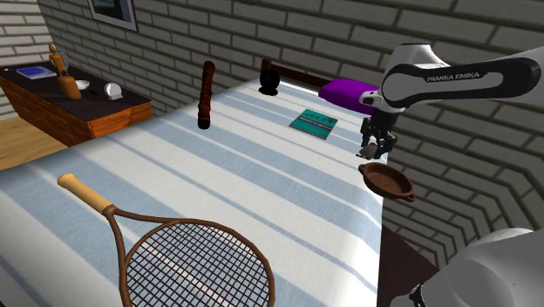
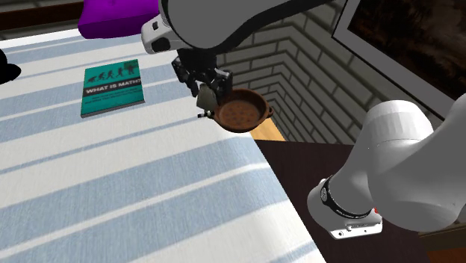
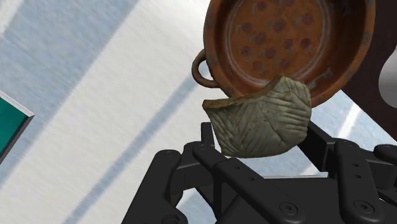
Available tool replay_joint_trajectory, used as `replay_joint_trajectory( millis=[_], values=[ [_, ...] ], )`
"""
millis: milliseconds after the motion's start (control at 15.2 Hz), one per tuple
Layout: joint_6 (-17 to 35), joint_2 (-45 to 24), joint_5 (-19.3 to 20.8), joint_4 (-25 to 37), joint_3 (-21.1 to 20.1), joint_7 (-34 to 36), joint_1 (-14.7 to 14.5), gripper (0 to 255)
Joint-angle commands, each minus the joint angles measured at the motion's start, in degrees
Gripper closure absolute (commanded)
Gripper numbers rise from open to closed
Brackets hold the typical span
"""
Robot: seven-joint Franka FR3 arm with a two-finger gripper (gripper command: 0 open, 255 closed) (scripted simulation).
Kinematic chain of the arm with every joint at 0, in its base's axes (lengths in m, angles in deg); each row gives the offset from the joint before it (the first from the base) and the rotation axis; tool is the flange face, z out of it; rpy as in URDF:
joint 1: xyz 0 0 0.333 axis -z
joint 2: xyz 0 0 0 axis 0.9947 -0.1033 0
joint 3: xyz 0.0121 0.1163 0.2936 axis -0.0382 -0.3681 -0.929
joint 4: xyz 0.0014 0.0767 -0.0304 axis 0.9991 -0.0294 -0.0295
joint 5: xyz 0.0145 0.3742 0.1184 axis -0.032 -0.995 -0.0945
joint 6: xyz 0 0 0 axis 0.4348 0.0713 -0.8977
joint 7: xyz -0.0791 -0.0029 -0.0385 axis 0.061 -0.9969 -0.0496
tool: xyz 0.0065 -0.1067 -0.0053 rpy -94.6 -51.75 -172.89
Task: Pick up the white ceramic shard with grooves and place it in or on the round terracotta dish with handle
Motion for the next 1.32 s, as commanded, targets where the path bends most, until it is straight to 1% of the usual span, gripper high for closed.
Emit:
replay_joint_trajectory(
  millis=[0,330,1254],
  values=[
    [-0.3,3.2,1.2,-2.6,1.9,-2.6,1.4,255],
    [-0.9,8.7,4.5,-6.7,6.5,-8.7,4.9,255],
    [10.8,4.5,5.7,-14.3,7.8,-7.8,5.3,255]
  ],
)
